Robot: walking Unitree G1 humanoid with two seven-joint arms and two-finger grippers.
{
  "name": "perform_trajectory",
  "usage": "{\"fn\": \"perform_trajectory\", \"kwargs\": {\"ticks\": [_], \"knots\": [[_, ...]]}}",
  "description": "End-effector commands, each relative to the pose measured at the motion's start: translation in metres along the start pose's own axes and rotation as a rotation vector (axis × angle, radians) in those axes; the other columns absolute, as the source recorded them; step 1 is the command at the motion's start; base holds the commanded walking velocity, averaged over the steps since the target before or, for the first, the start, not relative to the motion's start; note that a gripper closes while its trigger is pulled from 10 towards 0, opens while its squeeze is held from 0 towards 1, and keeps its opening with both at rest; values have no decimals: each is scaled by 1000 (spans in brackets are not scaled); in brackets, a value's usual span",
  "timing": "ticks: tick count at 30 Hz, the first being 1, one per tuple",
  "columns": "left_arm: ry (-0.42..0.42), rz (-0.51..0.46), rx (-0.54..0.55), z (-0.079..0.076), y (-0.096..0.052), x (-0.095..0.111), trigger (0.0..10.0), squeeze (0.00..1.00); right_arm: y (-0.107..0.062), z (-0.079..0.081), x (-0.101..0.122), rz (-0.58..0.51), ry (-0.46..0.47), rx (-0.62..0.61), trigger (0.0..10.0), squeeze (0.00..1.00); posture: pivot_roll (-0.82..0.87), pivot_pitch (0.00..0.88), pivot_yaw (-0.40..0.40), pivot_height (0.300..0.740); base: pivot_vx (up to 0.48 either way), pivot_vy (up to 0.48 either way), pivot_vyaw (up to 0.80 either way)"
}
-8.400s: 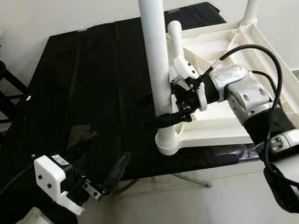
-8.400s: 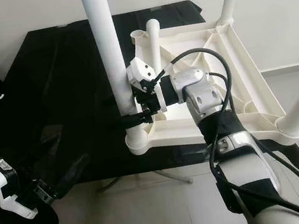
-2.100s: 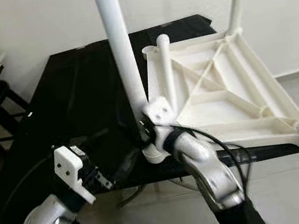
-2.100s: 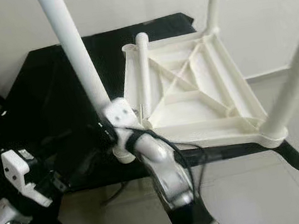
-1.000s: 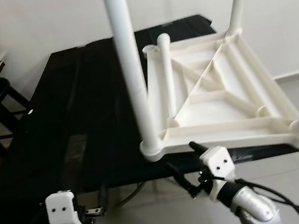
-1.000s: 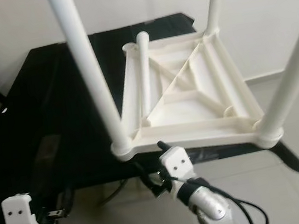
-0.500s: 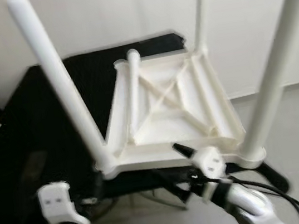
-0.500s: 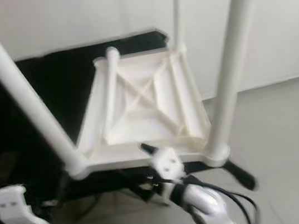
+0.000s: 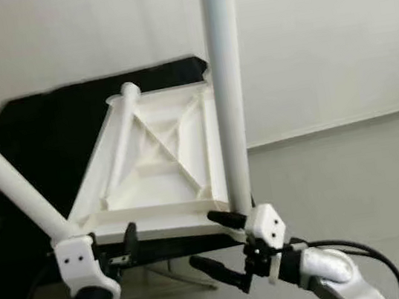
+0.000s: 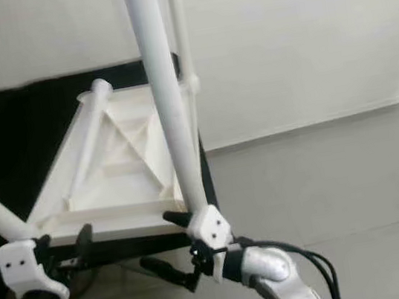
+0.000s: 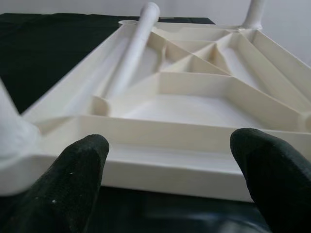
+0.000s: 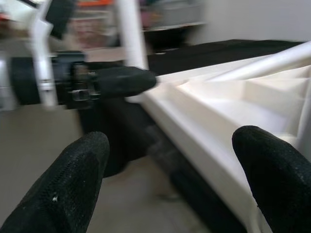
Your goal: Building children table
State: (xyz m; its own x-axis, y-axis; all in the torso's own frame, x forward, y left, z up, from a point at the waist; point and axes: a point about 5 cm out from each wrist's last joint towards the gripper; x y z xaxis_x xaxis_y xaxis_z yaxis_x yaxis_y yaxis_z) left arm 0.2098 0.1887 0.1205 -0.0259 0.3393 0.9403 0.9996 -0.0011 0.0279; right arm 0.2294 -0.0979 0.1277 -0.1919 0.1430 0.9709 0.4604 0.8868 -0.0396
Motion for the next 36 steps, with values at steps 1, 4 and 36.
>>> {"fn": "perform_trajectory", "kwargs": {"ticks": [1,4,36], "knots": [[2,28,2,-2,-4,-4,10000,0,0,3,-2,4,28,45,10000,0,-78,72,99,740,0,-480,0],[2,41,-6,-5,-8,-6,10000,0,-1,0,-3,4,33,36,10000,0,-73,72,100,740,0,-480,0],[68,80,-74,-24,17,-13,10000,0,2,-72,-21,168,-77,-546,10000,0,-138,68,91,740,0,-359,0]]}}
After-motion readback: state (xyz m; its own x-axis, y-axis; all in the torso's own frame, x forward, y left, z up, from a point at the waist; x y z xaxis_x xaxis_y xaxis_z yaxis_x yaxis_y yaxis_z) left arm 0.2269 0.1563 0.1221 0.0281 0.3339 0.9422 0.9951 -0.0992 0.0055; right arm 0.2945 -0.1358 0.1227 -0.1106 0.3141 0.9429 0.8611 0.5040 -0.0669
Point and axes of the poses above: a point about 5 cm out from each wrist's last joint towards the gripper, its own y axis pointing out of the wrist towards the gripper, its own x axis along the axis of the wrist's last joint, z = x × y, and after that the axes turned 11 degrees about -y, right-handed
